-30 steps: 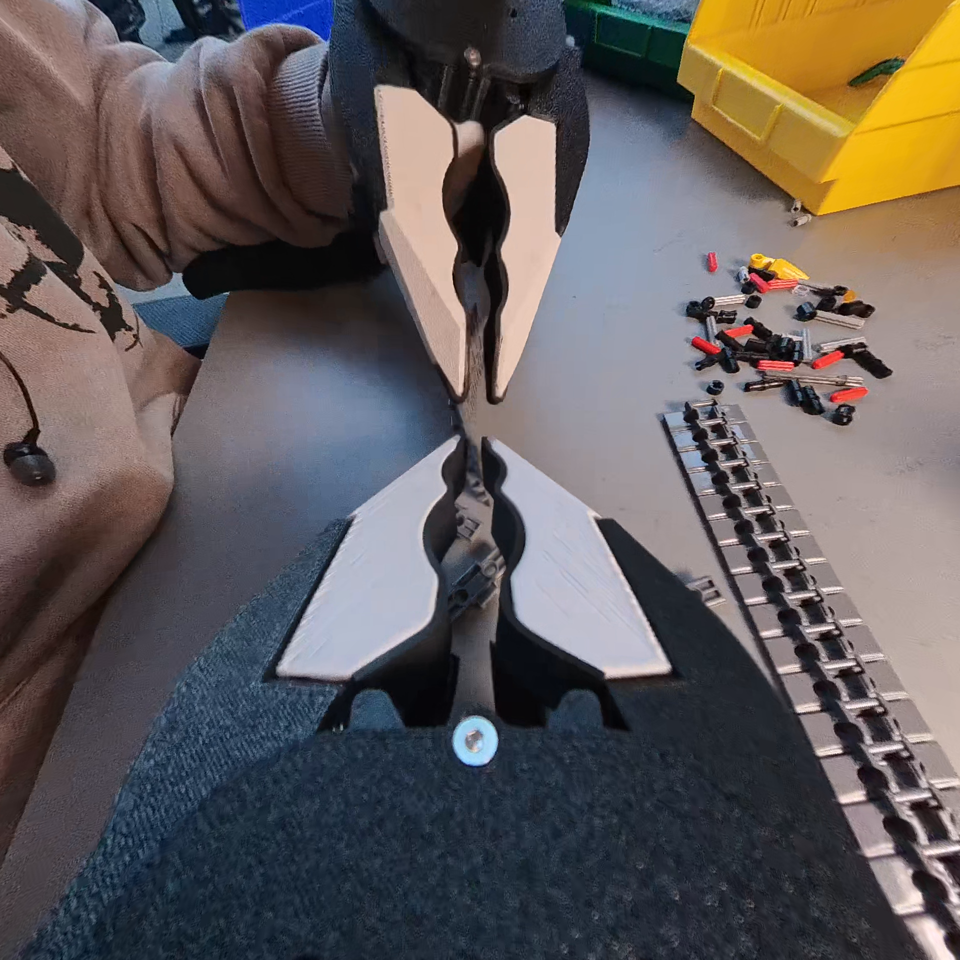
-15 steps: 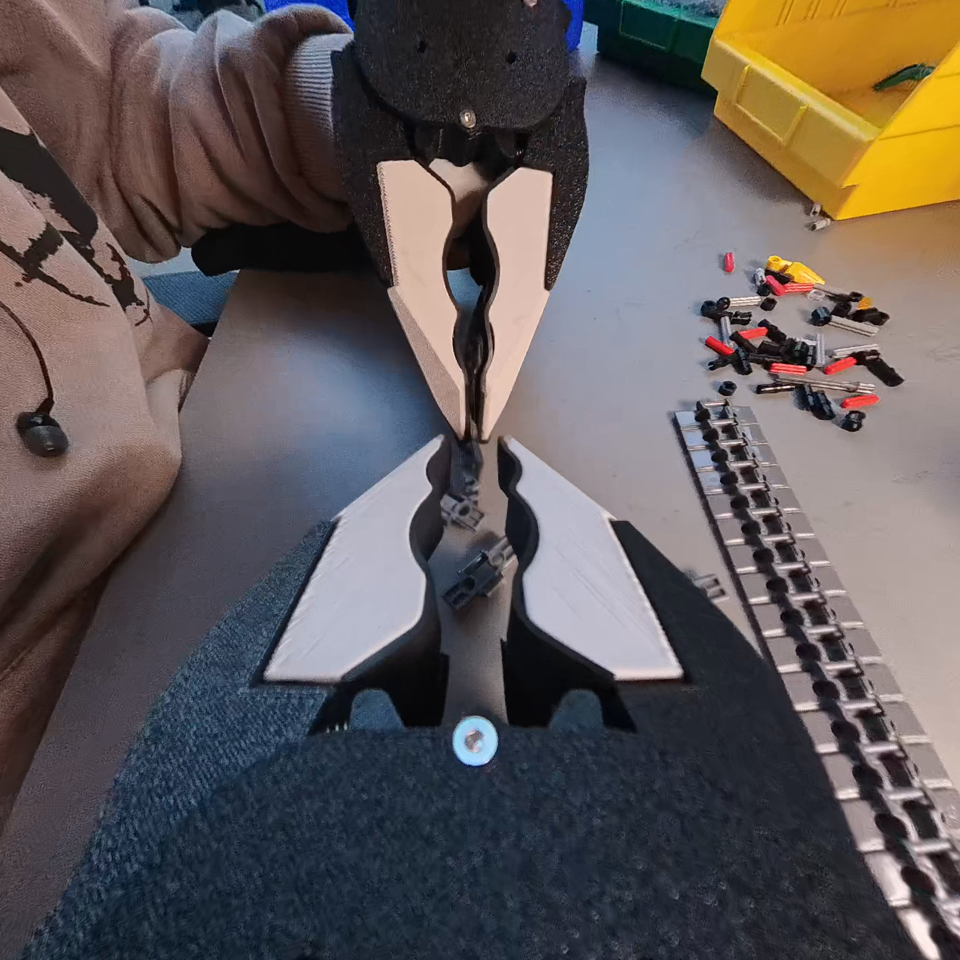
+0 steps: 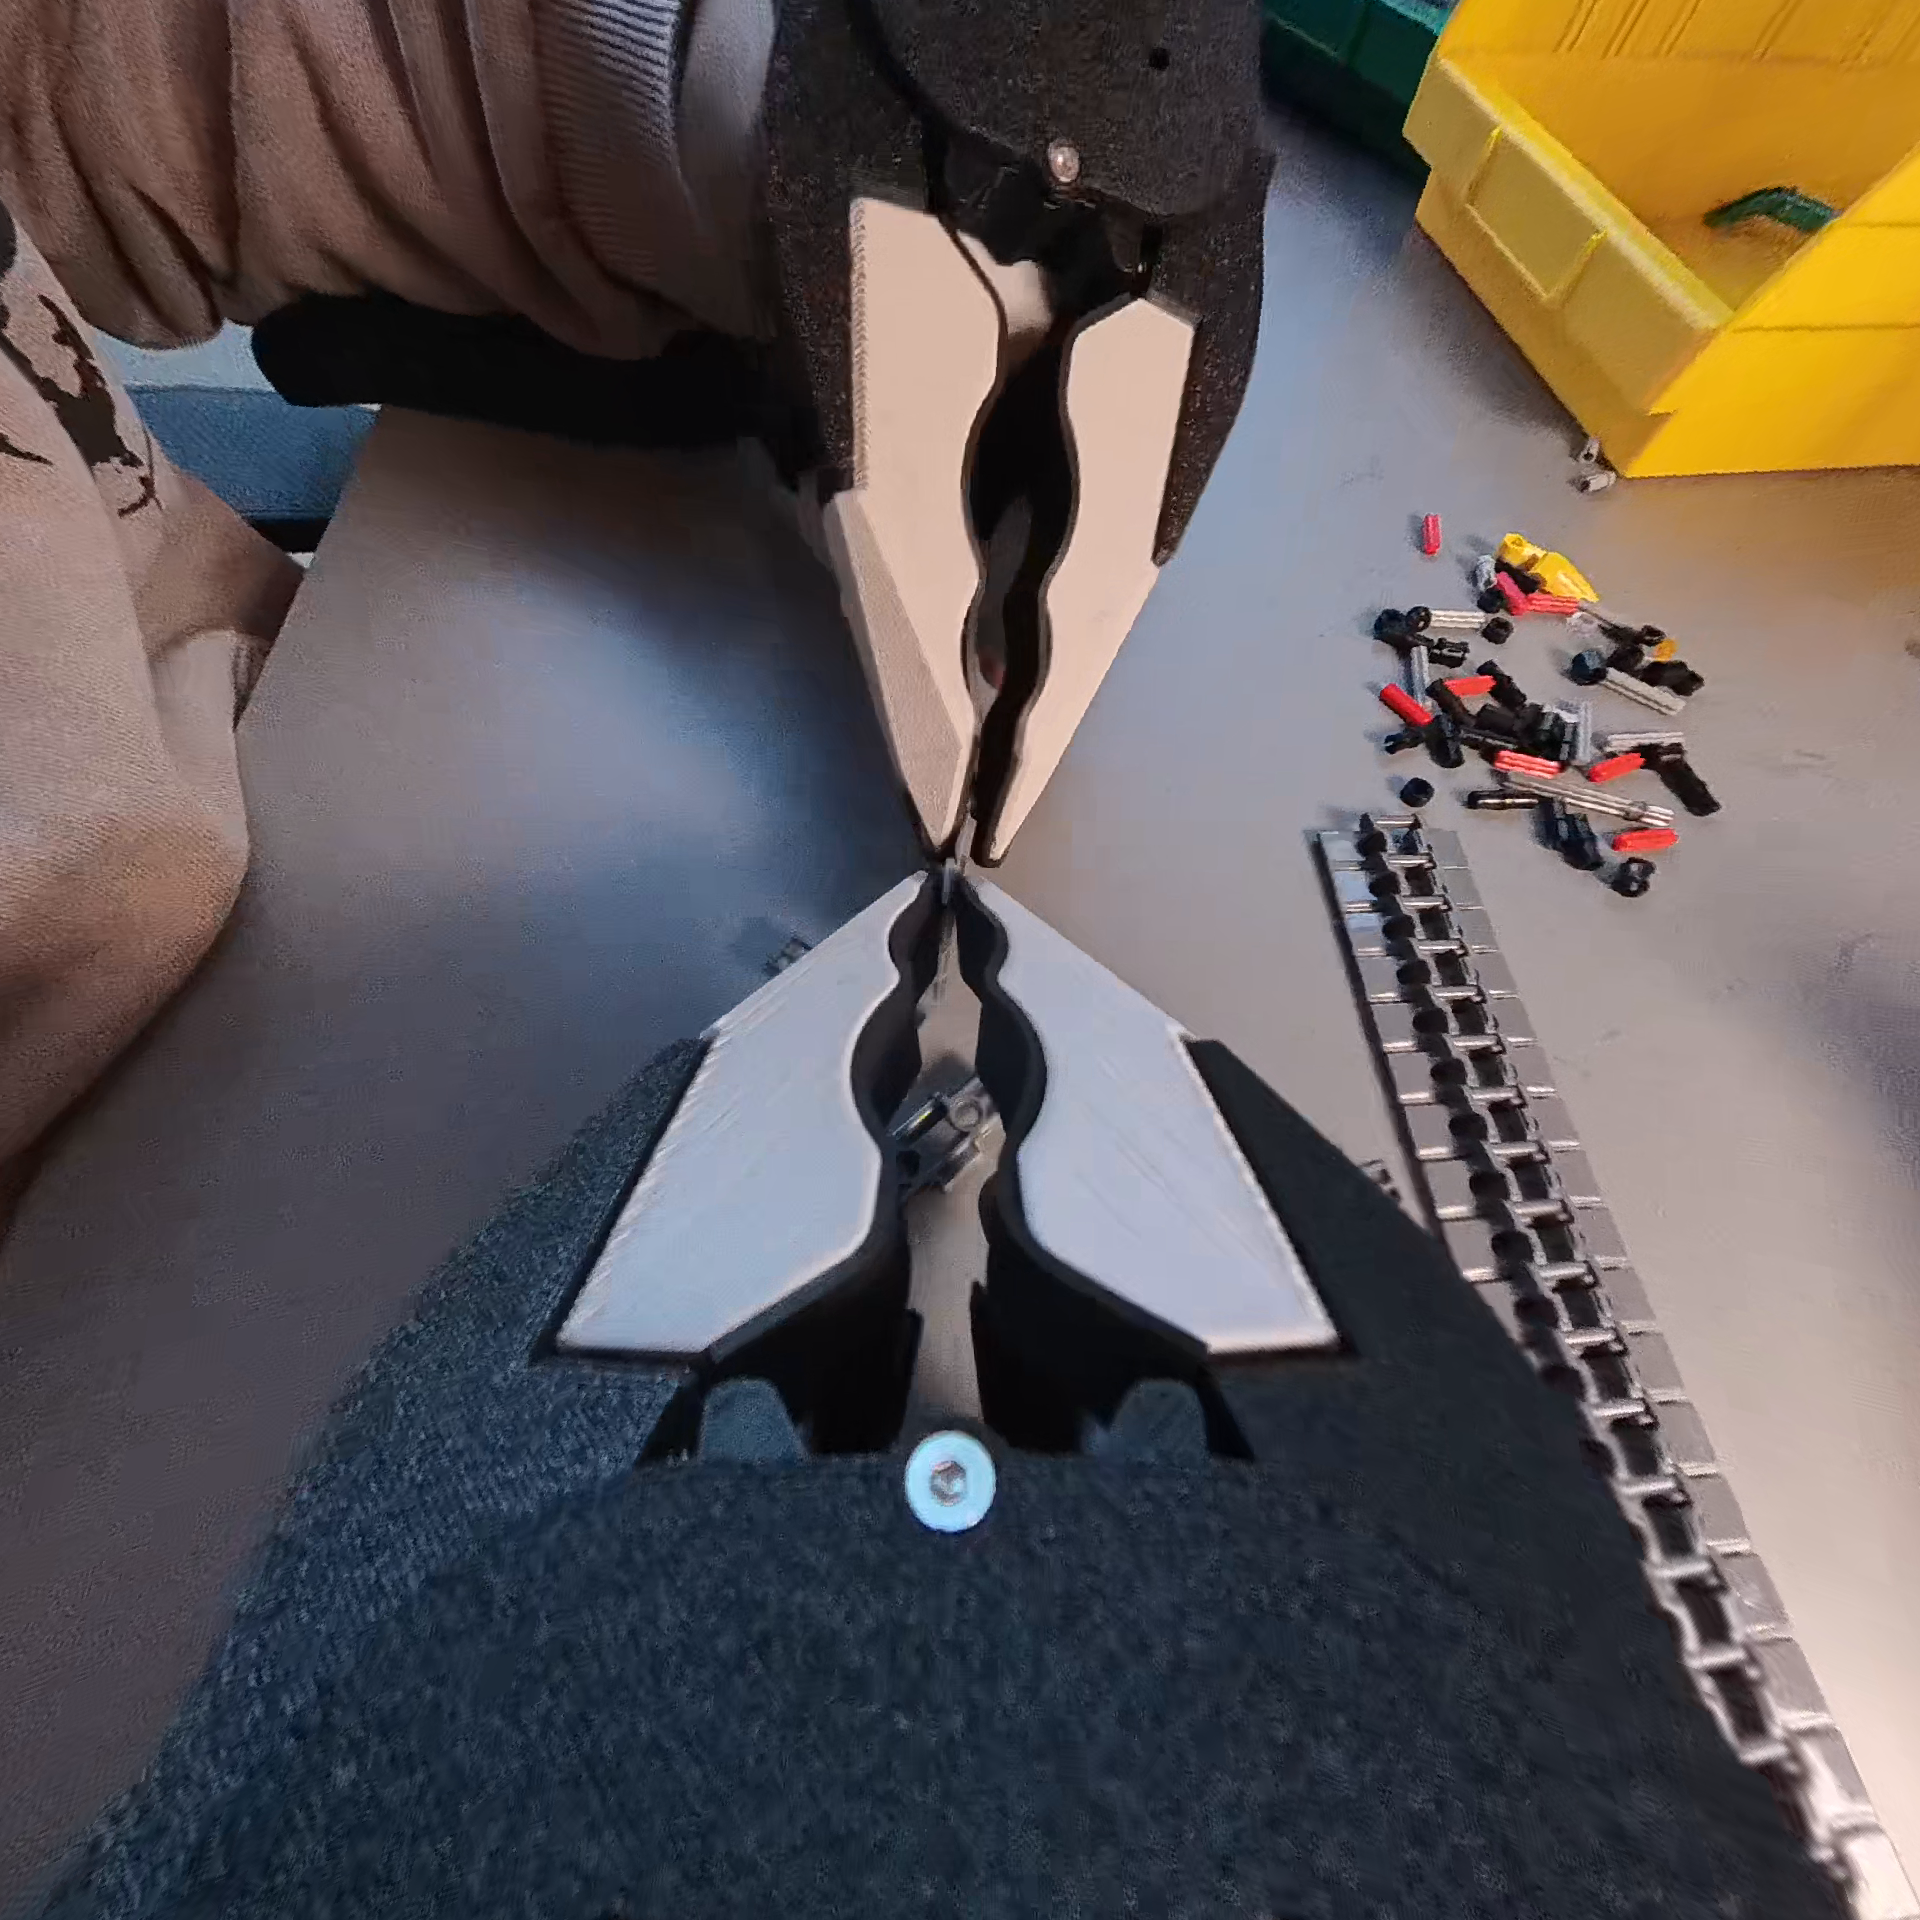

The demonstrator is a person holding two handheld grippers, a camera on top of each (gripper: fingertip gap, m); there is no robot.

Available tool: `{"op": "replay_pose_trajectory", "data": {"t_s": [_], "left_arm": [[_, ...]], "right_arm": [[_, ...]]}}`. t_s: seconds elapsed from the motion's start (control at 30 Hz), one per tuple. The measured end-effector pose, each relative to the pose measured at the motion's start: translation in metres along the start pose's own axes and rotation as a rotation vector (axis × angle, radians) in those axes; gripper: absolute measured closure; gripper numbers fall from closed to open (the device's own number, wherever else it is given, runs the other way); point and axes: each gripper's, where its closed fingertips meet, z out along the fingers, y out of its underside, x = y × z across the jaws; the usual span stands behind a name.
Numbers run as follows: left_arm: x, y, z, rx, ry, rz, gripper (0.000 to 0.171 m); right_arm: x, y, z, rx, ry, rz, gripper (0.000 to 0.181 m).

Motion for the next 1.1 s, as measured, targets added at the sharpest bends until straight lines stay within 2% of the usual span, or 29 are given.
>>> {"op": "replay_pose_trajectory", "data": {"t_s": [0.17,0.4,0.53,0.7,0.83,0.9,1.0,1.1], "left_arm": [[-0.008,0.000,-0.001,0.026,0.016,-0.114,0.168],[-0.010,-0.001,0.000,0.018,-0.035,-0.112,0.168],[-0.012,-0.002,0.001,0.014,-0.082,-0.085,0.169],[-0.013,-0.002,0.001,-0.017,-0.121,0.010,0.169],[-0.008,-0.005,-0.002,-0.013,-0.133,0.101,0.166],[-0.005,-0.006,-0.001,-0.008,-0.124,0.121,0.157],[-0.006,-0.006,0.000,-0.015,-0.146,0.150,0.167],[-0.002,-0.006,0.002,-0.014,-0.130,0.163,0.168]], "right_arm": [[0.003,0.001,0.004,-0.054,0.113,-0.156,0.181],[0.002,0.000,0.005,-0.084,0.184,-0.252,0.181],[0.003,0.000,0.004,-0.064,0.168,-0.188,0.181],[0.007,-0.003,0.002,0.006,0.102,-0.017,0.181],[0.009,-0.004,-0.001,-0.011,0.056,-0.054,0.181],[0.011,-0.004,-0.003,-0.012,0.064,-0.067,0.181],[0.007,-0.002,-0.002,-0.020,0.047,-0.058,0.181],[0.003,-0.001,-0.004,-0.026,0.025,-0.061,0.181]]}}
